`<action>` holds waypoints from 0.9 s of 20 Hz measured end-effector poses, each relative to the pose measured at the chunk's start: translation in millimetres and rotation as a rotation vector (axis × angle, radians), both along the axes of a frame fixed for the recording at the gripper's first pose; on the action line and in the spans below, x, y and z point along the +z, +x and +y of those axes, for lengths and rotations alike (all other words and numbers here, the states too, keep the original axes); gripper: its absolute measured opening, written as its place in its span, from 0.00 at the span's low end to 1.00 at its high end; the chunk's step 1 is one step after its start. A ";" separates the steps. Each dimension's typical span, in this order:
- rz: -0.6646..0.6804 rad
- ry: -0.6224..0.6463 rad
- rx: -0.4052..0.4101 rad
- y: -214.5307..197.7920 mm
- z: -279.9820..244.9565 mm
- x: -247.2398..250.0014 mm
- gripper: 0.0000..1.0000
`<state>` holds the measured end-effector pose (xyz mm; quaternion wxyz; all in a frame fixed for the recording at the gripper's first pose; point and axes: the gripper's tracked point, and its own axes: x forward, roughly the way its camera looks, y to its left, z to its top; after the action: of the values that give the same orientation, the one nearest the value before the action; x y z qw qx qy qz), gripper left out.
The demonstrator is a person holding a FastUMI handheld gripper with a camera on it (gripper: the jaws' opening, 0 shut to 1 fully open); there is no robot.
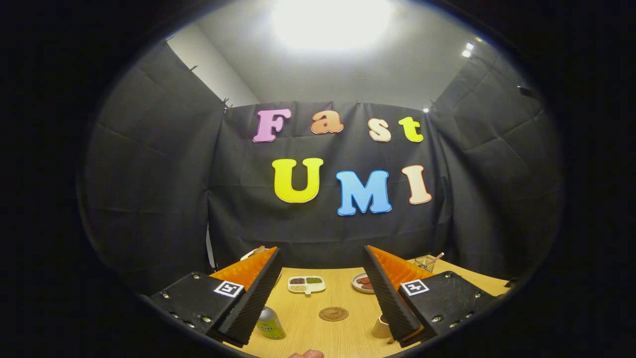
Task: Take the bottle from table, then pour the juice into the cup, finally place the bottle on the coaster
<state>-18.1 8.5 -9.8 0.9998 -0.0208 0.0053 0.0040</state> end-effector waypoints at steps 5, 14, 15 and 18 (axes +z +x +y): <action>-0.003 -0.011 0.008 0.3 3.6 1.4 0.99; 0.014 -0.014 0.018 -2.2 12.8 -16.7 0.99; 0.018 -0.015 0.022 -2.5 15.6 -20.4 0.99; 0.042 -0.011 0.050 -2.4 28.6 -41.1 0.99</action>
<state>-20.5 37.1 -51.0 0.9989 -0.0263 0.0259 0.0292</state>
